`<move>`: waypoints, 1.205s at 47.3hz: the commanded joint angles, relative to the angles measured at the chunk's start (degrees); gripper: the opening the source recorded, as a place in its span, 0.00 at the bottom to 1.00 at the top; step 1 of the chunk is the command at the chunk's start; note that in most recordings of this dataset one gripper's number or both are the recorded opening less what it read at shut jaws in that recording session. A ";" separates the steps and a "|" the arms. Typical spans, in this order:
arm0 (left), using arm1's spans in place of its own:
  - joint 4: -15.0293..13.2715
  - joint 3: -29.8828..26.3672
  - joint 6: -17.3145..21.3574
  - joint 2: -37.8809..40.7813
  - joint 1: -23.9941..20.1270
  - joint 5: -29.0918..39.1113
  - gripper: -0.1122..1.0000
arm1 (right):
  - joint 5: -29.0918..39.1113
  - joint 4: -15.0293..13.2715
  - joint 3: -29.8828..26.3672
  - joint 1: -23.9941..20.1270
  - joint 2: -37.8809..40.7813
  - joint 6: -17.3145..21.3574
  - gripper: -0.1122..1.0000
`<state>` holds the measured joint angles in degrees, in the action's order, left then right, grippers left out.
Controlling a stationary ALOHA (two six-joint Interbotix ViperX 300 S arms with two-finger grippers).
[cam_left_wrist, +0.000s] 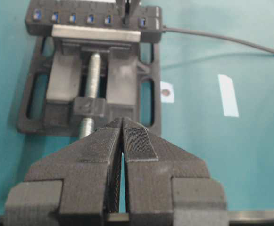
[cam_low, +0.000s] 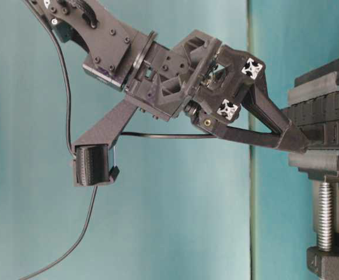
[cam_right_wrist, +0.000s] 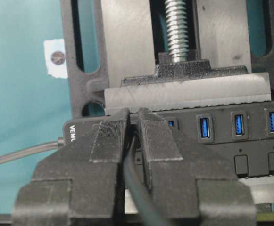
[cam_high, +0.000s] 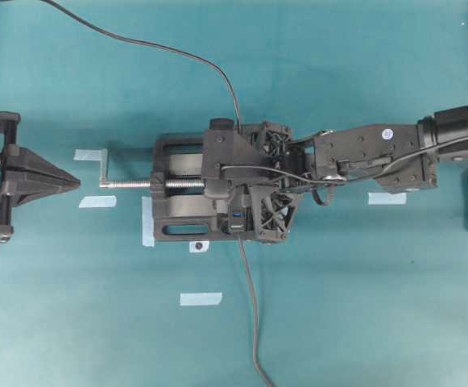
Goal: Insert the USB into the second port from the front of the fixed hub.
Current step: 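Open the right gripper and lift it off the inserted plug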
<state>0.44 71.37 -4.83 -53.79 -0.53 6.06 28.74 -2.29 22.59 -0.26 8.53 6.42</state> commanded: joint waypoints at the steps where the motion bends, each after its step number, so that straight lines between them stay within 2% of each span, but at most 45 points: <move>1: 0.18 -0.70 -0.09 0.26 -0.09 -0.53 0.10 | -0.35 0.09 -0.18 -0.18 -1.05 -0.26 0.16; 7: 0.18 -0.70 -0.09 0.26 -0.09 -0.53 0.10 | -2.55 0.09 0.00 -0.35 -1.67 -0.26 0.19; 13: 0.18 -0.79 -0.09 0.26 -0.09 -0.53 0.10 | -3.52 0.09 0.00 -0.35 -2.02 0.09 0.32; 17: 0.18 -0.88 -0.09 0.26 -0.09 -0.53 0.10 | -3.69 0.09 -0.09 -0.35 -2.20 0.26 0.46; 25: 0.18 -0.97 -0.18 0.26 -0.09 -0.62 0.10 | -3.43 0.09 -0.35 -0.26 -2.29 0.44 0.82; 27: 0.18 -0.97 -0.18 0.26 -0.09 -0.62 0.10 | -3.34 0.09 -0.35 -0.26 -2.29 0.35 0.86; 57: 0.09 -0.79 -0.26 0.26 -0.09 -0.53 0.10 | -2.64 0.09 0.88 -0.18 -3.60 0.35 0.86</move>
<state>0.53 71.37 -5.01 -53.79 -0.53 5.98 26.37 -2.29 23.64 -0.35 7.47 6.42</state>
